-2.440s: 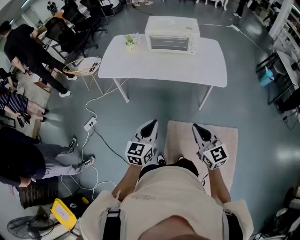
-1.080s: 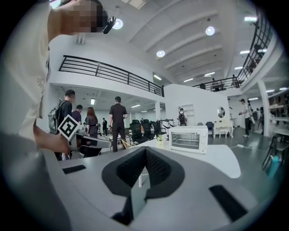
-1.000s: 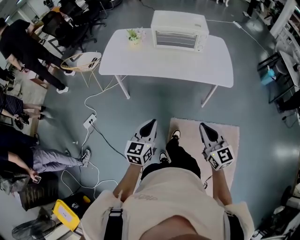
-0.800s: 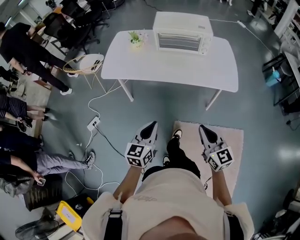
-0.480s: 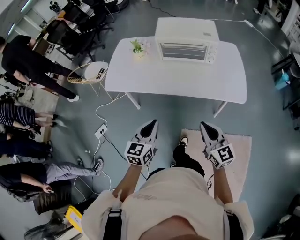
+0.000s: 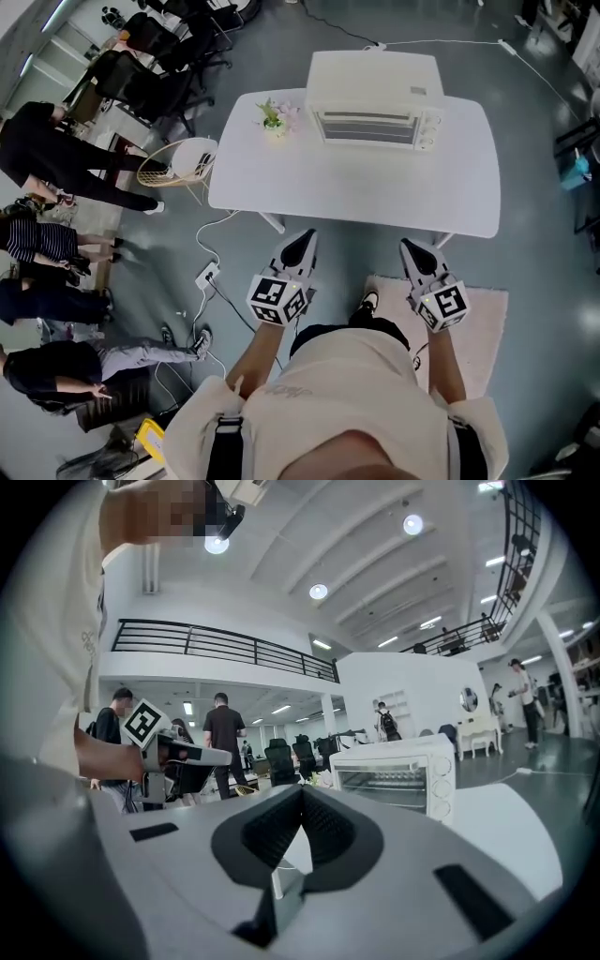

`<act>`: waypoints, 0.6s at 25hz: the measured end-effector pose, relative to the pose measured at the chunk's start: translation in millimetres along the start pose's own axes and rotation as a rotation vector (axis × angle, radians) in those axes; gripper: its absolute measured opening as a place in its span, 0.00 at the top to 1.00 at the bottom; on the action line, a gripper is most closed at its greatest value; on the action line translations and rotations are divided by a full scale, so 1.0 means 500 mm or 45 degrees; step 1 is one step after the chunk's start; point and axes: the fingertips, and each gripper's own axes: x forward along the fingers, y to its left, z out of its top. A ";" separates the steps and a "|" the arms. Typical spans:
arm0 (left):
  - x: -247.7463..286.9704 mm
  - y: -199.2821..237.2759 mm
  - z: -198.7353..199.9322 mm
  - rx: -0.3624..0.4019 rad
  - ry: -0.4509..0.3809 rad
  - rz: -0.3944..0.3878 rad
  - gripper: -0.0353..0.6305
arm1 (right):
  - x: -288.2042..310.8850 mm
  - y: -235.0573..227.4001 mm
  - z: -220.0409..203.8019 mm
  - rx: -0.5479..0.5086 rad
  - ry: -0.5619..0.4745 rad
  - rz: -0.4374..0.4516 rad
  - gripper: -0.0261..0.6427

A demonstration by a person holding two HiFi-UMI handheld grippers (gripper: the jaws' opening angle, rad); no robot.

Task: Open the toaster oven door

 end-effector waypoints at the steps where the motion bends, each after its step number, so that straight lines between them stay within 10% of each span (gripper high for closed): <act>1: 0.006 0.005 0.002 -0.002 -0.007 0.013 0.91 | 0.007 -0.006 0.005 -0.017 0.004 0.011 0.95; 15: 0.051 0.070 0.009 -0.039 0.033 0.058 0.91 | 0.081 -0.034 0.003 0.041 0.049 0.044 0.95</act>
